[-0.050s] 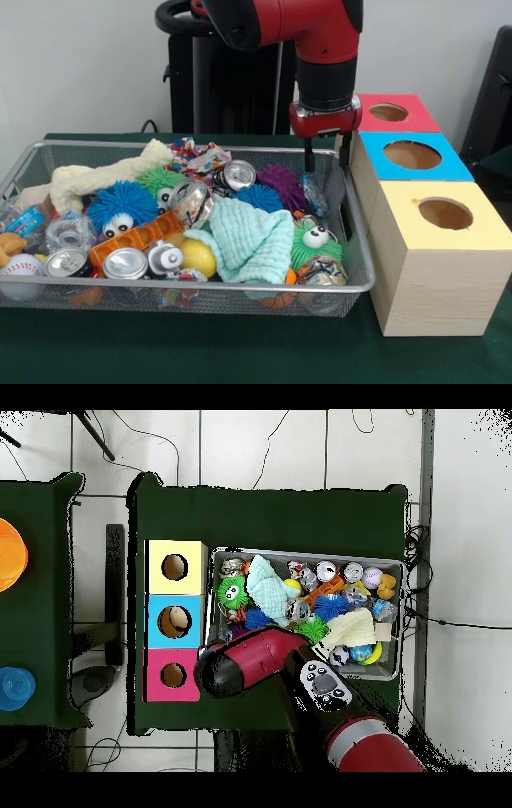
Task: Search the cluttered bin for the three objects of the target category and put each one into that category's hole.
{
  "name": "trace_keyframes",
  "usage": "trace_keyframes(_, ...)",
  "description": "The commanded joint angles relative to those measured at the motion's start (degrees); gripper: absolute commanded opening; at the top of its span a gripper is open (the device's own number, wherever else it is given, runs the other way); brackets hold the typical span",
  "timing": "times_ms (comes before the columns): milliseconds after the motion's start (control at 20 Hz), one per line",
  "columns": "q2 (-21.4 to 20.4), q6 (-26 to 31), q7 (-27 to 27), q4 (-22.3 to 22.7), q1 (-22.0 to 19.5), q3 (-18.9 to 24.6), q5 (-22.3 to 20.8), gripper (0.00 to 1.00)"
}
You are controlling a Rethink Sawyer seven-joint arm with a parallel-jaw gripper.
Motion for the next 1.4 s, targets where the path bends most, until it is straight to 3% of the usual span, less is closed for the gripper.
trace_keyframes(50,1.3,-1.4,0.8,-1.7,0.5,-1.6,-3.3,1.00)
trace_keyframes(600,2.4,0.6,-3.3,-3.1,-2.1,-1.4,-4.8,1.00)
trace_keyframes(1400,2.9,0.9,-4.4,-3.4,-4.3,0.0,-6.8,1.00)
